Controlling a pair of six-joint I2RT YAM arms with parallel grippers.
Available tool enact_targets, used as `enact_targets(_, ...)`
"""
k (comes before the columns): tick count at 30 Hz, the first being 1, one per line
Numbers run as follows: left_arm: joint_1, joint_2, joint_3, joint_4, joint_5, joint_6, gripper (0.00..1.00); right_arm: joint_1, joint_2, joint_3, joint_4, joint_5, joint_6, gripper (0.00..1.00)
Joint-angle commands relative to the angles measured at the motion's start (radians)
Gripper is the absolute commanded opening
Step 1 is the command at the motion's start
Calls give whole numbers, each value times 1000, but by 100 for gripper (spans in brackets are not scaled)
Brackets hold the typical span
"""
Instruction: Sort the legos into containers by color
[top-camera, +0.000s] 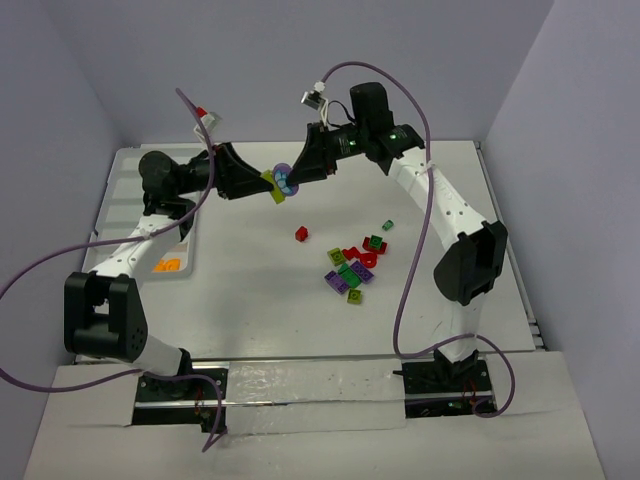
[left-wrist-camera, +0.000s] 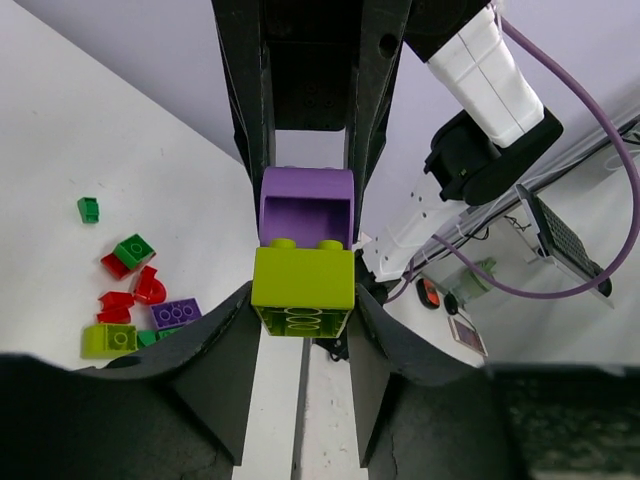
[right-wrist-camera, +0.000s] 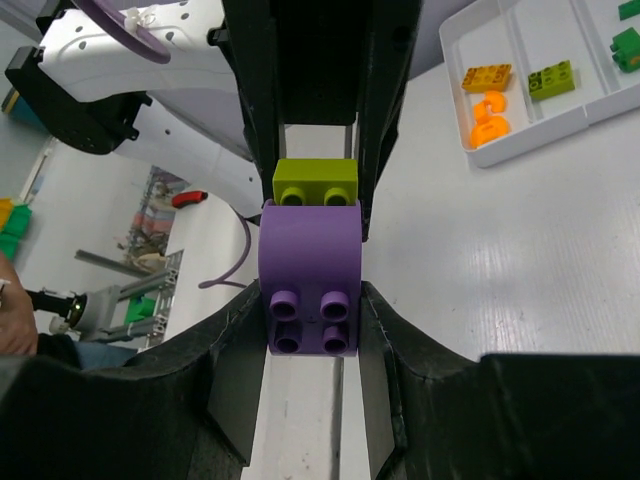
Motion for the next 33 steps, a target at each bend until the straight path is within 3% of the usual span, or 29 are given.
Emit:
enact_targets(1,-4,-9,5,41,-15,-15,36,2,-47,-7,75,8,33,0)
enact_targets(3,3,-11,13,-3,-23,13,26,1,-48,-10,77,21,33,0)
enact_targets(6,32,-17,30,-162,-32,93,2,-9,-53,-16,70,55,25,0)
enact_targets(8,71,-36,38,-275,-39,161,0,-33,-58,-14,43,126,-4,0)
enact_targets(10,143,-45,70,-525,-28,272,0,-64,-67,-17,31,169,-18,0)
enact_targets(11,145,-48,71,-535,-22,343,0,-65,-67,-20,32,177,-17,0)
enact_targets(13,232,-46,134,-891,-11,522,0,-106,-78,-34,29,191,-17,0)
enact_targets(14,289,-31,186,-1146,-16,714,0,-128,-86,-41,9,200,-41,0)
enact_targets(15,324,-28,193,-1185,-22,826,0,-138,-90,-42,6,205,-45,0)
enact_targets(16,356,-11,244,-1387,-39,930,0,-145,-93,-45,-16,212,-69,0)
enact_targets(18,467,30,374,-1656,-215,1220,0,-159,-109,-53,-57,256,-125,0)
enact_targets(20,525,97,443,-1819,-372,1320,0,-160,-119,-59,-109,292,-198,0)
enact_targets(25,661,202,571,-1837,-782,1320,0,-162,-134,-67,-174,356,-308,0)
enact_targets(33,683,314,627,-1799,-1097,1305,0,-162,-166,-112,-188,398,-366,0)
